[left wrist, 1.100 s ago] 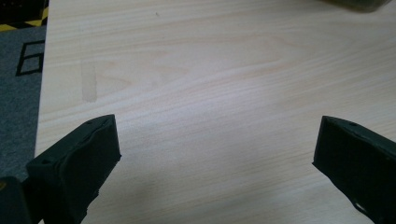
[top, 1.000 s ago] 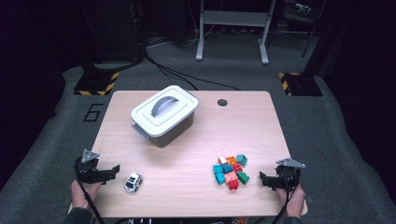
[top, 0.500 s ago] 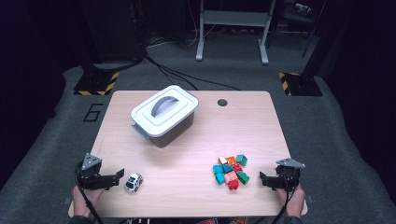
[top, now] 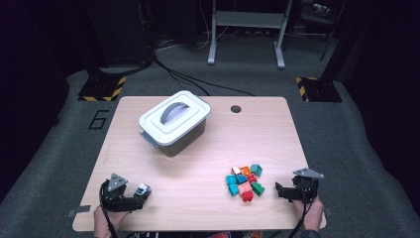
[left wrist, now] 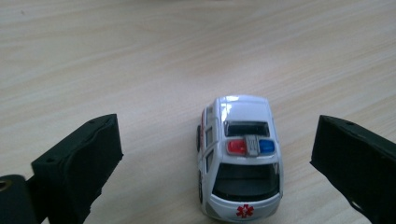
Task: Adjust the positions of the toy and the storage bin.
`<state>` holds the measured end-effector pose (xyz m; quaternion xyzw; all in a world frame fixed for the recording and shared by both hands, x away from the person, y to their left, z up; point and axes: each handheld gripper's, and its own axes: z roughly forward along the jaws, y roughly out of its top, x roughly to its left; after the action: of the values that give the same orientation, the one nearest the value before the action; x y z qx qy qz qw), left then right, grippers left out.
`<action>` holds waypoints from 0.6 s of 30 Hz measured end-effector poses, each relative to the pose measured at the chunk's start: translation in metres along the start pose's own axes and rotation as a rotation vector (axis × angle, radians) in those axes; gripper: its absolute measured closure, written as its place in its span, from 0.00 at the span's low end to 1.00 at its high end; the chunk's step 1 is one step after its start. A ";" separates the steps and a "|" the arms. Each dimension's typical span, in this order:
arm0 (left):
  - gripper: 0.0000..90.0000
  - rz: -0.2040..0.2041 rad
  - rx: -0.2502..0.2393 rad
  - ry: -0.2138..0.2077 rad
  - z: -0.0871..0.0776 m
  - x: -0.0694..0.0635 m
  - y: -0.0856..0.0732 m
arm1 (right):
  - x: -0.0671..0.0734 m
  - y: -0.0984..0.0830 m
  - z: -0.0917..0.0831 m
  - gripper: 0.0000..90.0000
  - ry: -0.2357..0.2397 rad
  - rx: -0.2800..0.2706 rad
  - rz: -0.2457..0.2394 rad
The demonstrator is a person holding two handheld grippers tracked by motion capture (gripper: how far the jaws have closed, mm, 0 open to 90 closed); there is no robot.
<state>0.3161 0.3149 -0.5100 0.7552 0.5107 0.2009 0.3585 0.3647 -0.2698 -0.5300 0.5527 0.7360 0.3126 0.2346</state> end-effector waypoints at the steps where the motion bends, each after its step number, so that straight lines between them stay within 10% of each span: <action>1: 0.04 0.001 0.010 -0.001 0.001 0.000 -0.002 | 0.000 0.000 0.000 0.00 0.000 0.000 0.000; 18: 0.49 0.033 0.028 0.011 0.011 -0.013 -0.009 | 0.000 0.000 0.000 0.01 -0.001 0.000 0.007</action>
<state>0.3132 0.3015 -0.5230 0.7674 0.5030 0.2037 0.3415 0.3643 -0.2696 -0.5298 0.5556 0.7339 0.3131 0.2338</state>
